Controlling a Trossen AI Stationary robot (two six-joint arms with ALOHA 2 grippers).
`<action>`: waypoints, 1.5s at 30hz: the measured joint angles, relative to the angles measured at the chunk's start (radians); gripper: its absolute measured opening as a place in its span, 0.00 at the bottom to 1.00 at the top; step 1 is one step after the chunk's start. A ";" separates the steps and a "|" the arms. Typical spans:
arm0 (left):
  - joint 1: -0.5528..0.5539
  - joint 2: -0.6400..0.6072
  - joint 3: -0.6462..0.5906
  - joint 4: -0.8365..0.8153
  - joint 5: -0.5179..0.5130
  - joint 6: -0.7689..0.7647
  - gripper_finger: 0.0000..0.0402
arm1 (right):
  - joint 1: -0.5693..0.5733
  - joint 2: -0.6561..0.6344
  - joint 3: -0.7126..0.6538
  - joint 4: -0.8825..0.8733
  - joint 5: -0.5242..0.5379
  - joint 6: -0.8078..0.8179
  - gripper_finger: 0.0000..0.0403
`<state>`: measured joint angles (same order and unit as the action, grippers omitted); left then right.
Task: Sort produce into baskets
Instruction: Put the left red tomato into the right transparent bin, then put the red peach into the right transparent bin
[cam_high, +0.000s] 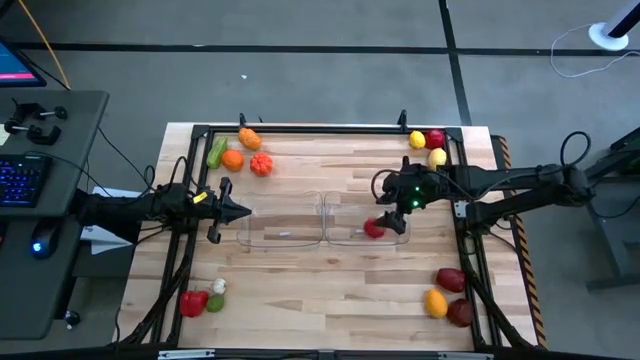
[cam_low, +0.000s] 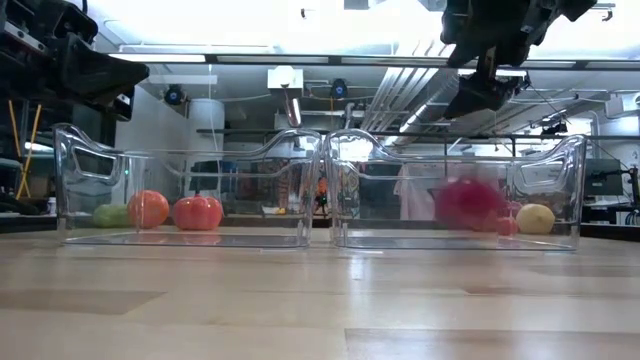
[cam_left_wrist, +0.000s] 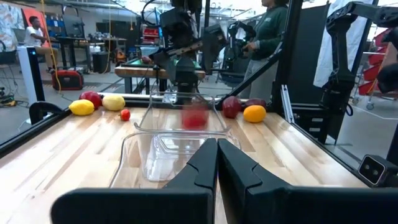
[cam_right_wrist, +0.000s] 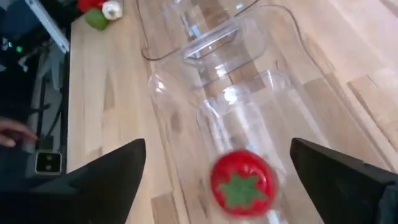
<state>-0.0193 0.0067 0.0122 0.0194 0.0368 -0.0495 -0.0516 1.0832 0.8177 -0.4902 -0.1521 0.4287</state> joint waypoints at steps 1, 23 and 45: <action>0.000 0.000 0.000 0.000 0.000 0.000 0.00 | -0.002 -0.002 0.001 0.001 -0.001 -0.016 0.96; 0.000 0.000 0.000 0.000 0.000 0.000 0.00 | -0.323 0.021 0.290 -0.507 0.905 0.164 0.91; 0.000 0.000 0.000 0.000 0.000 0.000 0.00 | -0.694 0.114 -0.208 -0.163 0.310 0.612 0.91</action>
<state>-0.0196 0.0067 0.0124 0.0193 0.0368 -0.0498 -0.7458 1.1974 0.6100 -0.6530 0.1582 1.0406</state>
